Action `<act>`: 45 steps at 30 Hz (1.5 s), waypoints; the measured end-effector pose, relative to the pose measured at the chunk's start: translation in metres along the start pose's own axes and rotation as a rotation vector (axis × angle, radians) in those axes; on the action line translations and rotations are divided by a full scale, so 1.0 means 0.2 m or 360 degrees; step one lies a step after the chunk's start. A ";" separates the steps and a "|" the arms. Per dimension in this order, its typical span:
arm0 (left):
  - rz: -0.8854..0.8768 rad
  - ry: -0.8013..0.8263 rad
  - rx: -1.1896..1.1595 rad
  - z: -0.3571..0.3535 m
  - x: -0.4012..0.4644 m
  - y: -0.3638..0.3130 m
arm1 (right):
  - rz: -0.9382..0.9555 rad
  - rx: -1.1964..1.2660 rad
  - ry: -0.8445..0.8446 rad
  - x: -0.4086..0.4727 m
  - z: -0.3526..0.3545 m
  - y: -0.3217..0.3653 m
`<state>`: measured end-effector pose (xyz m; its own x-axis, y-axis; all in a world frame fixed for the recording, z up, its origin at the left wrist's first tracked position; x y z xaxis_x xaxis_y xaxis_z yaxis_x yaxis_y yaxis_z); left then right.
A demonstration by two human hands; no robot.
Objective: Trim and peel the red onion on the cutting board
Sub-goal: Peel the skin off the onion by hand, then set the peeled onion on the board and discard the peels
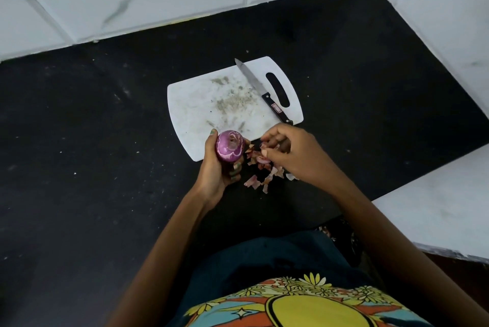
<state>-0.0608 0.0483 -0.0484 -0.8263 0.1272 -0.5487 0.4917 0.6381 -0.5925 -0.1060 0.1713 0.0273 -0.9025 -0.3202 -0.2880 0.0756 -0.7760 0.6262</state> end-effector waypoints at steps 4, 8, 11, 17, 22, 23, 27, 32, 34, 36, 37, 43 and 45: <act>-0.0012 -0.0028 0.0192 -0.01 -0.01 0.00 | 0.0078 0.0160 0.0151 -0.01 -0.06 0.05; -0.0005 -0.0050 0.0266 -0.02 -0.01 0.01 | 0.0157 0.0203 0.0245 0.00 -0.16 0.08; -0.0032 -0.0108 0.0377 -0.02 -0.01 0.00 | 0.0152 0.0258 0.0067 0.01 -0.15 0.08; -0.0270 -0.0180 0.0541 -0.01 0.02 -0.11 | 0.0062 0.0157 -0.0212 0.14 -0.06 0.02; -0.0557 -0.0512 0.0478 0.13 0.04 -0.23 | -0.0016 -0.0184 -0.0356 0.39 -0.02 -0.06; -0.0605 -0.0567 0.0458 0.16 0.04 -0.25 | -0.0023 -0.0236 -0.0347 0.44 -0.03 -0.07; -0.0736 -0.0719 0.0528 0.23 0.04 -0.31 | -0.0029 -0.0354 -0.0340 0.56 -0.06 -0.06; -0.0810 -0.0691 0.0669 0.23 0.06 -0.32 | -0.0005 -0.0438 -0.0219 0.58 -0.08 -0.06; -0.0817 -0.0663 0.0722 0.20 0.07 -0.31 | -0.0002 -0.0344 -0.0162 0.55 -0.06 -0.08; -0.0826 -0.0632 0.0772 0.17 0.08 -0.30 | 0.0035 -0.0233 -0.0266 0.49 0.01 -0.10; -0.0844 -0.0615 0.0808 0.16 0.08 -0.29 | 0.0060 -0.0178 -0.0356 0.45 0.05 -0.11; -0.1091 -0.0503 0.1044 0.07 0.03 -0.22 | -0.0088 0.0069 -0.0926 0.08 0.18 -0.34; -0.1163 -0.0472 0.1109 0.04 0.01 -0.16 | -0.0211 0.0088 -0.1026 -0.03 0.15 -0.45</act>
<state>-0.0764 0.0219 -0.0340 -0.9316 -0.3633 0.0121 0.0281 -0.1052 -0.9941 -0.1198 0.2588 -0.0059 -0.9771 0.1789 0.1155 -0.0601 -0.7519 0.6566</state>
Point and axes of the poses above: each hand's wrist, its own x-axis towards the middle knuckle, its own z-axis out of the back of the hand, y = z × x, the point moved 9 cm from there along x, towards the middle knuckle, and after that the axes turned 13 degrees about -x, right-handed, at the moved point
